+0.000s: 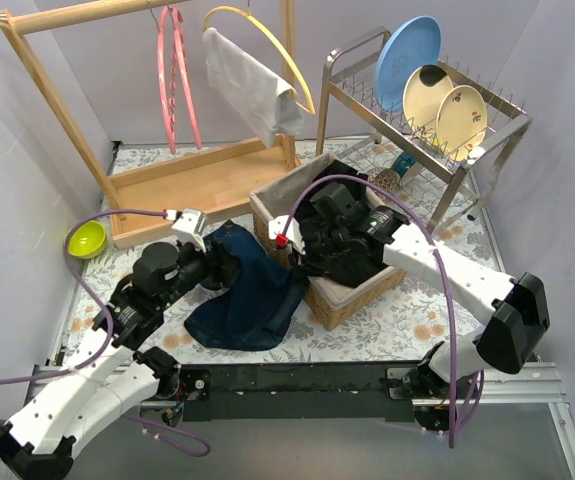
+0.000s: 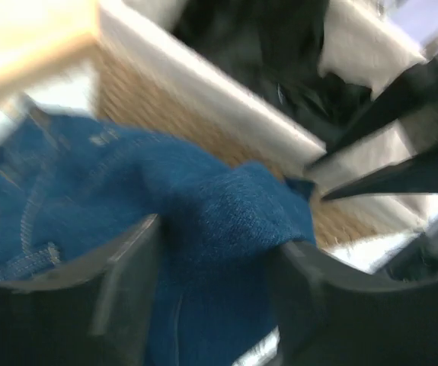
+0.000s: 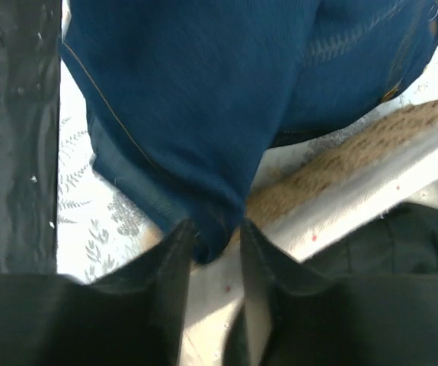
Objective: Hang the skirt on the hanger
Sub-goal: Move the skirt to the center of the board
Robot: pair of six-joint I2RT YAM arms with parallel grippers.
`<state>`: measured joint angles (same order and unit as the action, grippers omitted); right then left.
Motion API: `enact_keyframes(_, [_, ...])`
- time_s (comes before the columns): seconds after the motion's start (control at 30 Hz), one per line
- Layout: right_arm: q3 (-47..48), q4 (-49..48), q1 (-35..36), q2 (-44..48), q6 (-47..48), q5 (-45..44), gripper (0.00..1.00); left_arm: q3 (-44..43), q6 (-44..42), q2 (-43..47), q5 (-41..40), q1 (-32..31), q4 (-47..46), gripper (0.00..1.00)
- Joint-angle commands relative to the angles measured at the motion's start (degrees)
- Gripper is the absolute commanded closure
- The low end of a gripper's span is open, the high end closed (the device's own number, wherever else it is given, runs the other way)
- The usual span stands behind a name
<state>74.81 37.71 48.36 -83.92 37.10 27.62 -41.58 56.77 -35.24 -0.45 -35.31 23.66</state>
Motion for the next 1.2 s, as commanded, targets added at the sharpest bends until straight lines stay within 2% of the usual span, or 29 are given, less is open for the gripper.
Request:
enact_keyframes(0.0, [-1.7, 1.2, -1.1, 7.3, 4.9, 2.3, 0.52, 0.7, 10.1, -2.7, 10.6, 0.1, 3.8, 0.33])
enact_keyframes(0.03, [-2.9, 1.9, -1.1, 8.1, 5.8, 3.0, 0.45, 0.8, 10.6, -2.4, 12.4, 0.1, 3.7, 0.29])
enact_keyframes(0.1, [-4.0, 3.6, -1.2, 10.2, 7.0, 4.3, 0.40, -0.5, 11.3, -1.9, 14.3, 0.1, 5.2, 0.24])
enact_keyframes(0.17, [-5.3, 4.0, -1.2, 11.3, 8.3, 4.8, 0.37, -3.1, 12.1, -0.8, 12.0, 0.1, 8.5, 0.16])
enact_keyframes(0.27, [-5.2, 4.4, -1.1, 11.9, 9.0, 6.7, 0.36, -4.9, 13.7, 1.4, 3.7, 0.1, 11.7, 0.08])
enact_keyframes(0.33, [-3.9, 5.5, -1.1, 10.7, 9.1, 9.5, 0.36, -4.8, 15.5, 2.7, -3.6, 0.1, 12.5, 0.05])
enact_keyframes(0.5, [4.2, 8.3, -0.4, 6.2, 10.8, 16.1, 0.34, -2.1, 17.0, 6.8, -8.4, 0.1, 11.2, 0.04])
enact_keyframes(0.63, [11.1, 8.2, 2.0, 4.0, 10.2, 18.8, 0.35, -2.4, 18.2, 9.3, -15.1, 0.1, 11.7, 0.02])
enact_keyframes(0.67, [12.8, 7.2, 4.0, 3.3, 9.3, 18.9, 0.35, -2.7, 18.3, 9.6, -19.1, 0.1, 12.1, 0.02])
enact_keyframes(0.77, [18.5, 5.7, 9.9, -0.3, 5.4, 16.3, 0.38, -2.5, 18.6, 10.5, -26.2, 0.1, 11.8, 0.02])
enact_keyframes(0.9, [23.7, 0.4, 17.5, -8.2, 0.3, 4.5, 0.41, -0.9, 21.2, 9.9, -33.2, 0.1, 10.3, 0.02])
enact_keyframes(1.07, [25.6, -4.7, 19.1, -15.4, -3.4, -3.0, 0.48, 1.7, 22.3, 7.9, -38.6, 0.1, 7.1, 0.02])
enact_keyframes(1.17, [21.3, -10.4, 18.7, -16.8, -4.4, -14.0, 0.50, 2.2, 21.6, 5.8, -41.6, 0.2, 5.9, 0.02])
